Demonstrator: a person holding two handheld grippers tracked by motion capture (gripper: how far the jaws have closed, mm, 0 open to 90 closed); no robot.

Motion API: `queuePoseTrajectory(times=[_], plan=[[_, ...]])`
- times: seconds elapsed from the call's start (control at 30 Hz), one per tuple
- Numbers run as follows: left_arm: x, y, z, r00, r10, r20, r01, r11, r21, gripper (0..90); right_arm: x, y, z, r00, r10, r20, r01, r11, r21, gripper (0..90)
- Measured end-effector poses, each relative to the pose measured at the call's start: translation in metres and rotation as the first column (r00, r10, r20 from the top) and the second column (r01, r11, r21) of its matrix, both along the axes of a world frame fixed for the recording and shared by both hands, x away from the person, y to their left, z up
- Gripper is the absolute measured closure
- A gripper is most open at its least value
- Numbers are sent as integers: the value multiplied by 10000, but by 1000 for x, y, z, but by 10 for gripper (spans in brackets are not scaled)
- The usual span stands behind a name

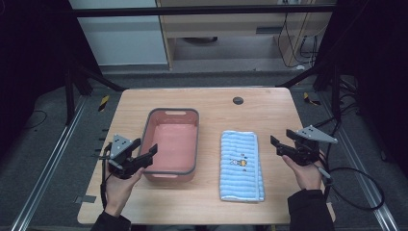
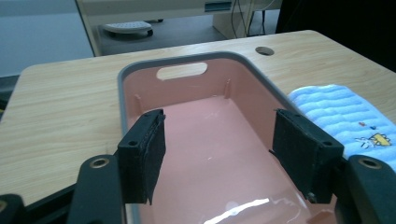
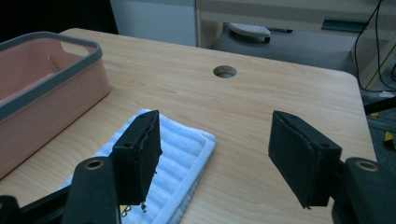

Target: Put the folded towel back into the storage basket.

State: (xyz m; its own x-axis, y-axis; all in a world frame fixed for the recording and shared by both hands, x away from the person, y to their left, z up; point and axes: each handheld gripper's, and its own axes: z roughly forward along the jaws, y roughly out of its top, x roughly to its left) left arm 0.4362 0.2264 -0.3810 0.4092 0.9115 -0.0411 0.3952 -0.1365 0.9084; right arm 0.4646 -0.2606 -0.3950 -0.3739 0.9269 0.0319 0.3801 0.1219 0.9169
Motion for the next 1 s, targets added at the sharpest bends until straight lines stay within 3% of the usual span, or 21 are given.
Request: queuePoseTrajectory(times=[0.57, 1.0], plan=[[0, -53, 0, 9963, -850, 112, 851, 9963, -96, 360, 19, 17, 11, 9995, 320, 86, -319, 9994, -97, 369], [-3, -95, -9, 9872, -1590, 79, 1588, 9871, 197, 374, 34, 25, 4, 9991, 400, -120, -401, 9992, -34, 378]])
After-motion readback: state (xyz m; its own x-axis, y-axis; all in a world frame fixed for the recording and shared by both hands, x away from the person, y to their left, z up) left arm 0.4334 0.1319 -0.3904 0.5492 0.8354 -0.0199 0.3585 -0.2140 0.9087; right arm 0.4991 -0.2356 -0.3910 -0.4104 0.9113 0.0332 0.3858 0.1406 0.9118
